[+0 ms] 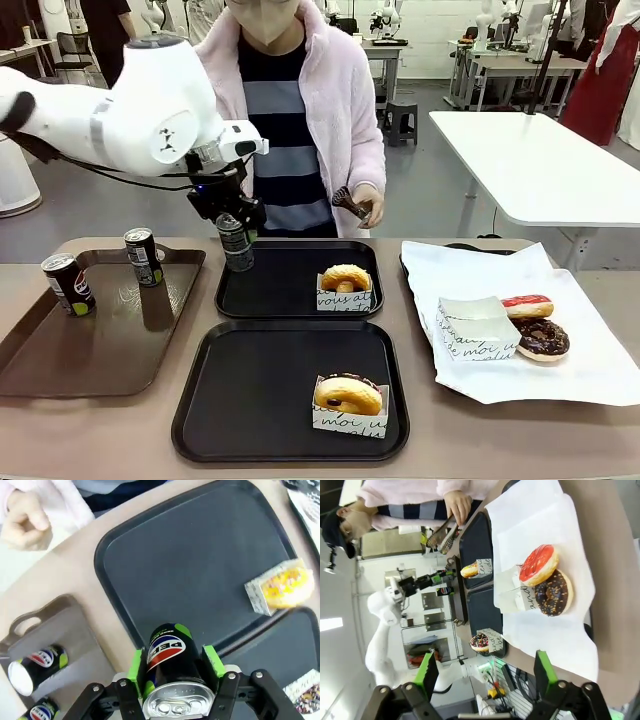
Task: Set up donuts and drinks on trays.
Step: Pick up one Pepsi coke and place it on the Flat Tray.
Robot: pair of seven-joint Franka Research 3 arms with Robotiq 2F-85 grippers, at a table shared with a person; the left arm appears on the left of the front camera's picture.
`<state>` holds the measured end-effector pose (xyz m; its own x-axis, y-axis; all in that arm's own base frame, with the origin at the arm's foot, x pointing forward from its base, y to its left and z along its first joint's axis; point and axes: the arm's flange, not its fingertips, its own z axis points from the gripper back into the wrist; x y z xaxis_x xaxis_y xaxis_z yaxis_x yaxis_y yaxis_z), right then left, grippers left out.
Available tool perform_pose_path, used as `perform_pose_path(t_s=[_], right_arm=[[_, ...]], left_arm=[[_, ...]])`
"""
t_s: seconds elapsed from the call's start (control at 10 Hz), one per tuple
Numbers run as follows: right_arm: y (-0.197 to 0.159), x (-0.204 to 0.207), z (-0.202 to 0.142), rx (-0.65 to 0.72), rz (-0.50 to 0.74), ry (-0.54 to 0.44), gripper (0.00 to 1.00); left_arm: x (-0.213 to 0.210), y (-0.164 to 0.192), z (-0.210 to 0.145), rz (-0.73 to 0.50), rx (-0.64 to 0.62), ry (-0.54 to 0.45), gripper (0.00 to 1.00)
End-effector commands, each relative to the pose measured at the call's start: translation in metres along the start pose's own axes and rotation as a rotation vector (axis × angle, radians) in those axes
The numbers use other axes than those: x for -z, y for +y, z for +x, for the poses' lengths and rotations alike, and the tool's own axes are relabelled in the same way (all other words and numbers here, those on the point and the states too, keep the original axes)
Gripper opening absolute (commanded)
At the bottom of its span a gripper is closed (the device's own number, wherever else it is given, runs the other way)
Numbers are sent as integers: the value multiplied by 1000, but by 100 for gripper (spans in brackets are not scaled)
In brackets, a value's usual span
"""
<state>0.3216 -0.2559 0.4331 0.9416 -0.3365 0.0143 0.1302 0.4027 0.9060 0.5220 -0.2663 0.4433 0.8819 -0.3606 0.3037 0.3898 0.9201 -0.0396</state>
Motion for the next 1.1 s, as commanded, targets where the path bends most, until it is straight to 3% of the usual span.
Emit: perform_pose_path(t_s=[0.0,0.6,0.8,1.0], right_arm=[[-1,1,0,-9,17,-4,100],[-1,1,0,-9,17,-4,100],[-1,1,0,-9,17,-4,100],[-1,1,0,-9,17,-4,100]], left_arm=[[16,-5,20,4,-67,19,58],[61,-3,12,26,-86,138,58],[59,-6,11,25,-79,139,100],[54,-5,10,12,-81,141,100]])
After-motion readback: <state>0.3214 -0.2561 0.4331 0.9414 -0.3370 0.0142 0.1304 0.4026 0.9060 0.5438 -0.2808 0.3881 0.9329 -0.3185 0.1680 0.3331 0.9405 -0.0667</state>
